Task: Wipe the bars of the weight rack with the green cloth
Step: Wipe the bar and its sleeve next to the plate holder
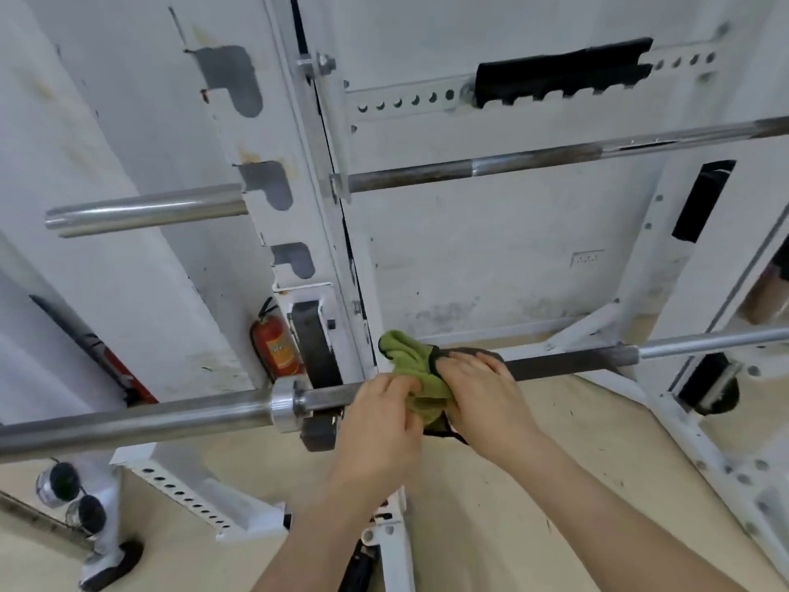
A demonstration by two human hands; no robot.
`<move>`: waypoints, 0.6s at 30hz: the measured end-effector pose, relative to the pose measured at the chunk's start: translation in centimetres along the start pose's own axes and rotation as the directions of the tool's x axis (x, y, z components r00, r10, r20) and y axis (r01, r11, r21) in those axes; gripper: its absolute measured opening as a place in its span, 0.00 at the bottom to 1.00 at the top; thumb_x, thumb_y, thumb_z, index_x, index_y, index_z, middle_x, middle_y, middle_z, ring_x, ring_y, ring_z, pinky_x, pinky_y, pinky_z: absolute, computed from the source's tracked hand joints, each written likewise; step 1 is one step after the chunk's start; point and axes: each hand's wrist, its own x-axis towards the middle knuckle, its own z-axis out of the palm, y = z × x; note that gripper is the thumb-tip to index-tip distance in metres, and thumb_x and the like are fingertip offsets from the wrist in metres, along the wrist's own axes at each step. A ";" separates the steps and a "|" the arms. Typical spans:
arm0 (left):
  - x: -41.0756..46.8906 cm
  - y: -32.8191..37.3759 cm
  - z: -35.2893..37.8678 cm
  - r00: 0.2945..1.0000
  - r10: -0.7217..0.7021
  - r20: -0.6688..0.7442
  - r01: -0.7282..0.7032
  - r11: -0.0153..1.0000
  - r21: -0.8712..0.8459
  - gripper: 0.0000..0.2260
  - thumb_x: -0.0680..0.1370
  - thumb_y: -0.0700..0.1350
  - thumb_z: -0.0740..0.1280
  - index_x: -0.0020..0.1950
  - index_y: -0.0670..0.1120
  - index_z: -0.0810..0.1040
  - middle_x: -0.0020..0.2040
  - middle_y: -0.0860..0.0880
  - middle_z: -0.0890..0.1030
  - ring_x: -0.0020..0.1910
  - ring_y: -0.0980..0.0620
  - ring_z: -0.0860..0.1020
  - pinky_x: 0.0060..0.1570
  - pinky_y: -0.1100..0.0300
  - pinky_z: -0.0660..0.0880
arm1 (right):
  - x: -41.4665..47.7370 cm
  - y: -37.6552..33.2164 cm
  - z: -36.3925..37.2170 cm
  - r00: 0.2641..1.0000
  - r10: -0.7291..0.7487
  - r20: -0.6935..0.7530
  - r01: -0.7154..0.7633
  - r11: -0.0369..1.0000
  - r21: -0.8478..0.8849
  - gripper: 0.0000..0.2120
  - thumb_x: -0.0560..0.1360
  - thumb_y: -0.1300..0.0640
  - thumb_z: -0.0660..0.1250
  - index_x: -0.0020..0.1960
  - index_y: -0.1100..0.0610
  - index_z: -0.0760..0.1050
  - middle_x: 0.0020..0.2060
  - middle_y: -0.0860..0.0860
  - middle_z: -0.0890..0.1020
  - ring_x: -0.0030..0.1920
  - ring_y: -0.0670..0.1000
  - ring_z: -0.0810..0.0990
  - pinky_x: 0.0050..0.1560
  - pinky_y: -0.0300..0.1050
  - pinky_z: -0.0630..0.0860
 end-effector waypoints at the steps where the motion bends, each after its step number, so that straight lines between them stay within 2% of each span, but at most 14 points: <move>1: 0.1 0.9 0.3 1.000 0.009 0.023 -0.010 1.000 0.012 0.17 0.75 0.42 0.60 0.63 0.52 0.73 0.60 0.54 0.74 0.60 0.53 0.71 0.58 0.57 0.70 | -0.3 1.7 -0.7 1.000 0.012 -0.008 -0.012 1.000 -0.014 0.14 0.67 0.57 0.60 0.50 0.51 0.78 0.49 0.45 0.83 0.56 0.49 0.80 0.62 0.43 0.64; 4: 0.4 3.6 1.3 0.990 0.109 0.090 -0.117 0.989 0.087 0.20 0.75 0.41 0.59 0.67 0.52 0.71 0.65 0.55 0.73 0.64 0.52 0.69 0.61 0.59 0.66 | -1.8 6.7 -2.6 0.994 0.090 0.066 -0.085 0.994 -0.072 0.20 0.64 0.60 0.68 0.56 0.52 0.79 0.55 0.47 0.83 0.59 0.50 0.79 0.64 0.43 0.62; 7: 1.0 4.7 2.6 0.988 0.087 0.129 -0.109 0.979 0.175 0.24 0.76 0.42 0.59 0.72 0.53 0.65 0.70 0.54 0.68 0.68 0.51 0.65 0.66 0.58 0.63 | -3.0 10.9 -4.6 0.974 0.212 0.079 -0.206 0.975 -0.086 0.23 0.68 0.58 0.70 0.63 0.53 0.77 0.59 0.48 0.81 0.62 0.52 0.76 0.66 0.47 0.65; 9: 1.3 4.8 3.5 0.986 0.060 0.157 -0.093 0.973 0.211 0.24 0.76 0.43 0.59 0.73 0.53 0.65 0.71 0.53 0.66 0.69 0.50 0.64 0.67 0.57 0.63 | -3.3 12.4 -5.2 0.959 0.281 0.028 -0.276 0.955 -0.104 0.20 0.68 0.56 0.68 0.61 0.51 0.77 0.56 0.47 0.81 0.60 0.52 0.76 0.65 0.48 0.64; 12: 1.7 5.1 4.5 0.991 0.041 0.128 -0.066 0.978 0.199 0.23 0.77 0.42 0.59 0.72 0.53 0.66 0.70 0.51 0.67 0.68 0.49 0.64 0.65 0.57 0.65 | -3.0 10.3 -2.9 0.938 0.343 -0.054 -0.347 0.915 -0.208 0.16 0.68 0.59 0.64 0.55 0.52 0.78 0.51 0.49 0.82 0.60 0.54 0.76 0.65 0.54 0.60; 14: 2.2 5.7 5.1 0.992 0.073 0.101 -0.086 0.986 0.140 0.22 0.77 0.40 0.58 0.71 0.52 0.68 0.68 0.52 0.69 0.67 0.50 0.65 0.65 0.58 0.65 | -2.7 7.8 -0.6 0.938 0.337 -0.077 -0.346 0.912 -0.222 0.16 0.68 0.61 0.68 0.55 0.55 0.80 0.51 0.51 0.83 0.61 0.56 0.77 0.67 0.59 0.57; 16: 3.0 6.5 5.8 0.990 0.107 0.087 -0.115 0.989 0.090 0.21 0.77 0.39 0.58 0.69 0.51 0.70 0.66 0.53 0.71 0.66 0.50 0.67 0.64 0.57 0.66 | -2.5 7.4 0.3 0.952 0.288 -0.106 -0.304 0.930 -0.205 0.18 0.66 0.61 0.73 0.56 0.56 0.80 0.51 0.51 0.83 0.60 0.55 0.78 0.68 0.58 0.56; 18: 4.0 7.5 6.8 0.988 0.133 0.083 -0.140 0.987 0.080 0.20 0.77 0.41 0.58 0.68 0.51 0.71 0.63 0.53 0.73 0.63 0.49 0.69 0.62 0.55 0.68 | -3.0 9.6 0.0 0.981 0.138 -0.136 -0.167 0.956 -0.239 0.19 0.68 0.58 0.72 0.59 0.55 0.79 0.55 0.50 0.83 0.61 0.53 0.78 0.68 0.56 0.57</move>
